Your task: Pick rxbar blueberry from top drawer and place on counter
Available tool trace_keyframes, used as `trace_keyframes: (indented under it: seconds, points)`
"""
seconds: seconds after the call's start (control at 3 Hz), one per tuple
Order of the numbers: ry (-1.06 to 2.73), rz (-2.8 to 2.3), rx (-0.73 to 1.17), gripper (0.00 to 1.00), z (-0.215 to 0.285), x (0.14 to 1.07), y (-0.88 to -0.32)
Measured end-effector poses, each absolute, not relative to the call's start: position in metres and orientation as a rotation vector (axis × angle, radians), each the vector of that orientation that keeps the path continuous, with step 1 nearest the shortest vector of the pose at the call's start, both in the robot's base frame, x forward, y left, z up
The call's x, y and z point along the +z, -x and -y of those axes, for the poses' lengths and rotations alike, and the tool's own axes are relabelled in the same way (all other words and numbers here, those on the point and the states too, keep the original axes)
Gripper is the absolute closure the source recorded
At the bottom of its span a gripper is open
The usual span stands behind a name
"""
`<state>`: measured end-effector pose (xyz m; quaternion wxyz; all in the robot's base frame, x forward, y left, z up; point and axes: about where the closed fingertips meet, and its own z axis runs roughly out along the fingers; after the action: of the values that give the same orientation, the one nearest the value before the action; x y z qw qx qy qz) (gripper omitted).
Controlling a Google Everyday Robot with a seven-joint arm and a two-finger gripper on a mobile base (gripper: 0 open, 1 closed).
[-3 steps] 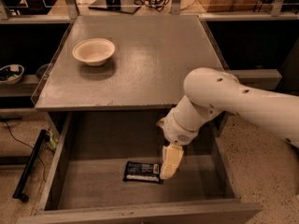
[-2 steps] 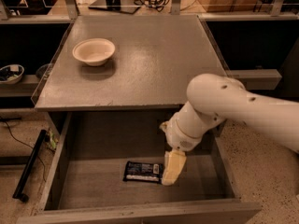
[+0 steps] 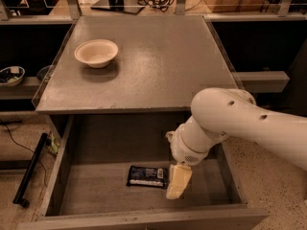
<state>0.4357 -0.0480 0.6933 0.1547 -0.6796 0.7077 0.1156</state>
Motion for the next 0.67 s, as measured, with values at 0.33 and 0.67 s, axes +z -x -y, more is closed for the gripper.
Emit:
trace_keyframes:
  seconds: [0.33, 0.67]
  points:
    - [1.946, -2.01, 0.349, 0.0, 0.042, 0.69, -0.442]
    - [1.946, -1.98, 0.398, 0.0, 0.025, 0.677, -0.451]
